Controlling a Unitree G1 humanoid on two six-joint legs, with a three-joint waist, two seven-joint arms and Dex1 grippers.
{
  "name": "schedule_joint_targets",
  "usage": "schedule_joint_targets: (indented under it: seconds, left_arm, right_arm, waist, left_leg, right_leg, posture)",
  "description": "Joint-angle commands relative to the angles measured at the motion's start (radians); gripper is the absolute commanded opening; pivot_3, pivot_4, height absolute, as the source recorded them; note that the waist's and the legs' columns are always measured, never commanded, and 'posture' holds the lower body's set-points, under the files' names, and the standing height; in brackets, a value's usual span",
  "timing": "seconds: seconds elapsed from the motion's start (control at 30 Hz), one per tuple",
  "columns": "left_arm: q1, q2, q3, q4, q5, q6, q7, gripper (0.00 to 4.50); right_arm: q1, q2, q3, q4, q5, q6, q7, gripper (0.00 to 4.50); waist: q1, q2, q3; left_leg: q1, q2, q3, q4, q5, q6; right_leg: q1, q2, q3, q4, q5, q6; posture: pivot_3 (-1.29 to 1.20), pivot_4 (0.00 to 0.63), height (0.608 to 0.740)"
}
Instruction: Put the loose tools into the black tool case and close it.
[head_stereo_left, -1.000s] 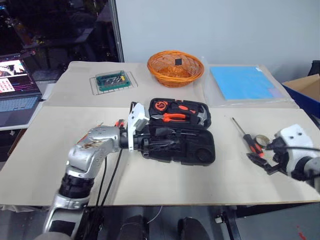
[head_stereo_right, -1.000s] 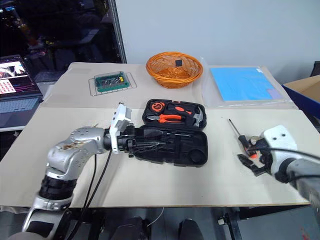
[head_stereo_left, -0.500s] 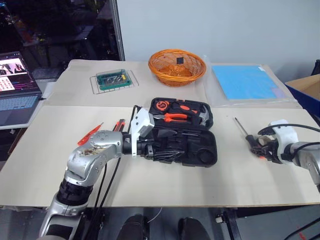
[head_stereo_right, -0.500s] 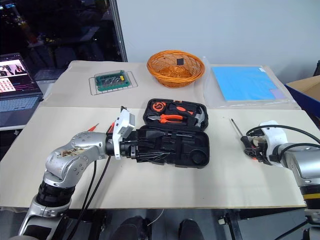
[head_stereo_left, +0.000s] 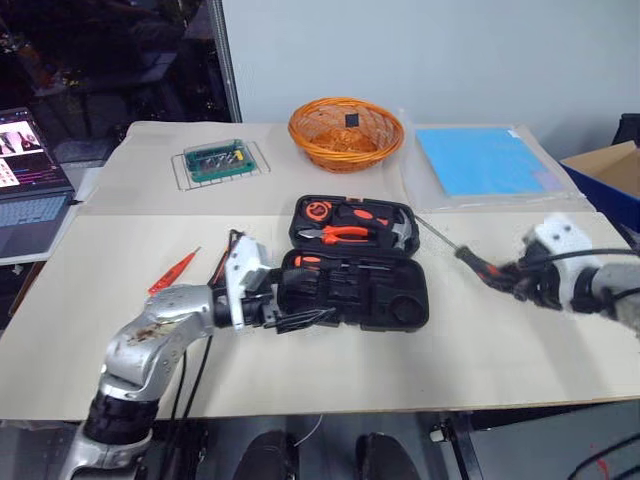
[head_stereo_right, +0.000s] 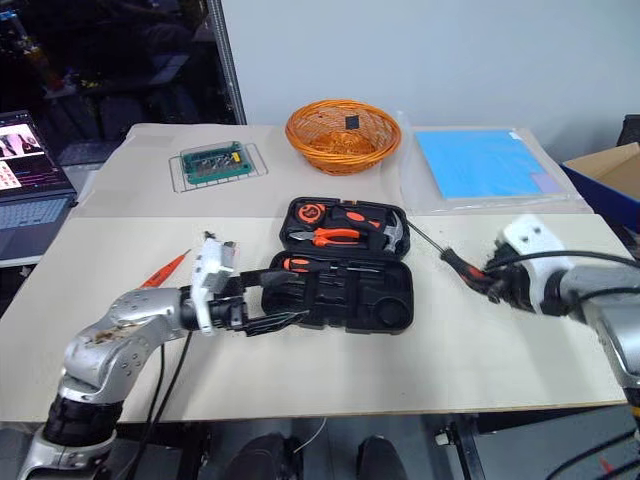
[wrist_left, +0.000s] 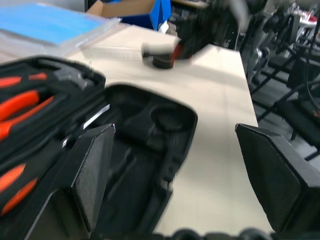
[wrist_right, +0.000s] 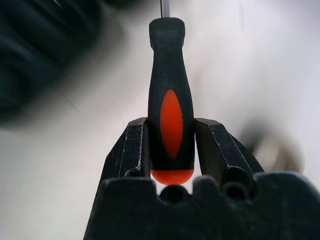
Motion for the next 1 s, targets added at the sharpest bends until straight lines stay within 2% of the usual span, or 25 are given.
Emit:
schedule_joint_targets:
  seconds: [0.03,0.13,0.2,0.37,0.47,0.57,0.77,0.8,0.87,0.93,1.0]
  left_arm:
    - [0.088,0.070,0.101,-0.036,-0.051,-0.050,-0.067,4.10]
    - [0.132,0.110,0.149,-0.046,-0.078,-0.052,-0.082,4.10]
    - [0.152,0.125,0.172,-0.046,-0.090,-0.058,-0.086,4.10]
    - [0.218,0.149,0.217,-0.038,-0.083,-0.098,-0.099,4.10]
    - [0.247,0.157,0.230,-0.039,-0.088,-0.113,-0.104,4.10]
    - [0.258,0.158,0.230,-0.032,-0.082,-0.128,-0.107,4.10]
    - [0.257,0.159,0.222,-0.029,-0.078,-0.145,-0.099,4.10]
    - [0.258,0.159,0.221,-0.029,-0.076,-0.147,-0.098,4.10]
    - [0.258,0.159,0.217,-0.031,-0.075,-0.150,-0.094,4.10]
    - [0.257,0.158,0.213,-0.036,-0.075,-0.148,-0.088,4.10]
    - [0.255,0.160,0.211,-0.039,-0.075,-0.145,-0.084,4.10]
  right_arm:
    - [-0.170,0.036,0.215,0.012,-0.086,-0.113,0.115,1.04]
    - [-0.267,0.073,0.383,0.138,-0.219,-0.262,0.203,1.04]
    - [-0.302,0.099,0.437,0.218,-0.274,-0.331,0.233,1.04]
    - [-0.336,0.133,0.469,0.339,-0.332,-0.413,0.295,1.04]
    - [-0.337,0.145,0.485,0.389,-0.369,-0.473,0.336,1.04]
    - [-0.344,0.166,0.510,0.452,-0.418,-0.538,0.366,1.04]
    - [-0.375,0.213,0.517,0.554,-0.461,-0.629,0.423,1.04]
    - [-0.378,0.223,0.519,0.555,-0.461,-0.632,0.437,1.04]
    - [-0.379,0.238,0.517,0.557,-0.464,-0.640,0.449,1.04]
    - [-0.368,0.252,0.503,0.542,-0.442,-0.616,0.464,2.04]
    - [-0.357,0.255,0.484,0.534,-0.449,-0.625,0.447,2.57]
  waist:
    - [-0.005,0.000,0.000]
    - [-0.002,-0.001,0.001]
    - [0.008,-0.002,0.001]
    - [0.020,-0.002,0.001]
    - [0.020,-0.002,0.001]
    - [0.017,-0.002,0.001]
    - [0.013,-0.002,0.001]
    - [0.012,-0.002,0.001]
    - [0.010,-0.002,0.001]
    - [0.007,-0.002,0.001]
    - [0.005,-0.003,0.001]
  left_leg:
    - [0.002,0.000,0.001,0.000,0.000,0.000]
    - [0.003,0.000,0.001,0.000,0.000,-0.001]
    - [0.003,-0.001,0.001,0.000,0.000,-0.001]
    - [0.000,-0.003,0.002,0.000,-0.001,0.000]
    - [-0.003,-0.002,0.004,0.000,0.000,-0.007]
    - [-0.002,-0.001,0.004,-0.001,-0.003,-0.004]
    - [0.007,-0.001,0.004,0.000,-0.005,-0.002]
    - [0.007,-0.001,0.004,0.000,-0.009,-0.008]
    - [0.007,-0.001,0.004,0.000,-0.008,-0.009]
    - [0.007,-0.001,0.003,0.000,-0.008,-0.009]
    - [0.006,0.000,0.003,0.000,-0.008,-0.009]
  right_leg:
    - [0.000,0.000,0.000,0.000,0.000,0.000]
    - [-0.002,-0.002,0.000,-0.002,-0.001,-0.003]
    - [-0.002,-0.004,-0.001,-0.002,-0.002,-0.005]
    - [-0.002,-0.007,-0.002,-0.002,0.001,0.000]
    - [-0.005,-0.006,-0.003,-0.001,0.001,0.000]
    - [-0.004,-0.006,-0.003,-0.002,0.000,-0.001]
    - [0.000,-0.007,-0.004,-0.002,0.000,-0.001]
    - [0.000,-0.007,-0.004,-0.002,0.001,-0.002]
    - [0.000,-0.007,-0.004,-0.002,0.001,-0.002]
    - [0.000,-0.007,-0.004,-0.002,0.002,-0.002]
    - [0.000,-0.007,-0.004,-0.001,0.002,-0.002]
  posture:
    - [0.00,0.150,0.740]
    - [0.00,0.150,0.740]
    - [0.00,0.150,0.740]
    - [0.00,0.150,0.740]
    - [0.00,0.150,0.740]
    - [0.00,0.150,0.740]
    - [0.00,0.150,0.740]
    - [0.00,0.150,0.740]
    - [0.00,0.150,0.740]
    - [0.00,0.150,0.740]
    - [0.00,0.150,0.740]
